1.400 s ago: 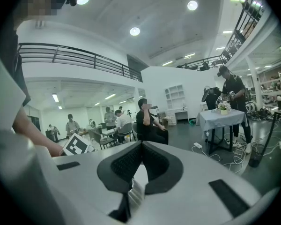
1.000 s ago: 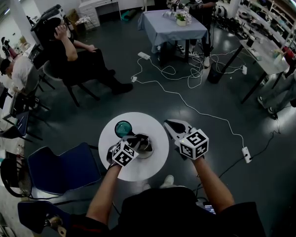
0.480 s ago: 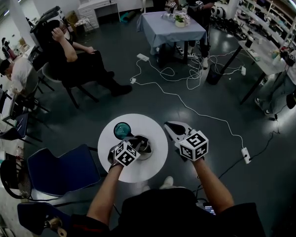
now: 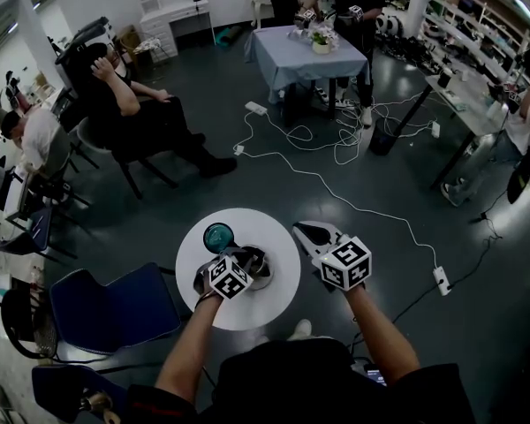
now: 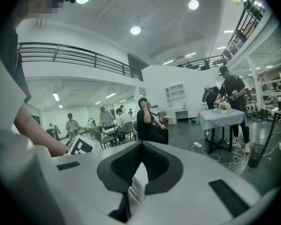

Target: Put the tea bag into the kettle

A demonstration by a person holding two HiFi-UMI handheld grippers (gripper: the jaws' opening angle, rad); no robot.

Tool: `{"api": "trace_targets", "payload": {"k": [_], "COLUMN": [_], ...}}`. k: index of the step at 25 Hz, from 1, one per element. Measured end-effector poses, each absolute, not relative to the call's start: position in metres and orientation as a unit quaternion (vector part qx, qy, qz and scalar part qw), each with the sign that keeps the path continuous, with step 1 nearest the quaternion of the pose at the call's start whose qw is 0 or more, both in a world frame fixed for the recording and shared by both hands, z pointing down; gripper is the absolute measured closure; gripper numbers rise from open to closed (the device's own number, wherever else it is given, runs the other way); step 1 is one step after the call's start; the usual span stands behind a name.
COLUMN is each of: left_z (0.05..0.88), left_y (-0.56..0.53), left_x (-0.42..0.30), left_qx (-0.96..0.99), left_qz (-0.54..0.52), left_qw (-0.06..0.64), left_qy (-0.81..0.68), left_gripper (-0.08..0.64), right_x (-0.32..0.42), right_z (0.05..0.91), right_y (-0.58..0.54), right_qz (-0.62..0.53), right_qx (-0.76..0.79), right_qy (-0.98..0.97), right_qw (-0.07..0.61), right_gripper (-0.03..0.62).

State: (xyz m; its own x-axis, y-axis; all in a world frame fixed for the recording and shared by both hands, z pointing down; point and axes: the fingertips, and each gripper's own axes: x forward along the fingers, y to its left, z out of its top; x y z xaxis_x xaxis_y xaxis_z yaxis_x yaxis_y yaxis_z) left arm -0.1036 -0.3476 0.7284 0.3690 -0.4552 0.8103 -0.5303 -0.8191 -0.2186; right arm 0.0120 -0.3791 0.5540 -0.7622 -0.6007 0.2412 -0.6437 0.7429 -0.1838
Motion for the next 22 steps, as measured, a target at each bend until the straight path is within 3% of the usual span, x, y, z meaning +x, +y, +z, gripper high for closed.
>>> {"api": "trace_targets", "payload": {"k": [22], "left_z": [0.761], "left_y": [-0.342], "left_x": [-0.089], "left_qx": [0.812], "left_qz": [0.521], "left_qw": [0.030], "left_qy": [-0.260], "left_gripper": [0.518], "right_x": [0.032], "right_z": [0.565], "right_y": [-0.371], "right_qz": [0.136], "right_qx": [0.342], "right_qy": [-0.925], "right_qw": [0.093], "right_gripper": [0.573]}}
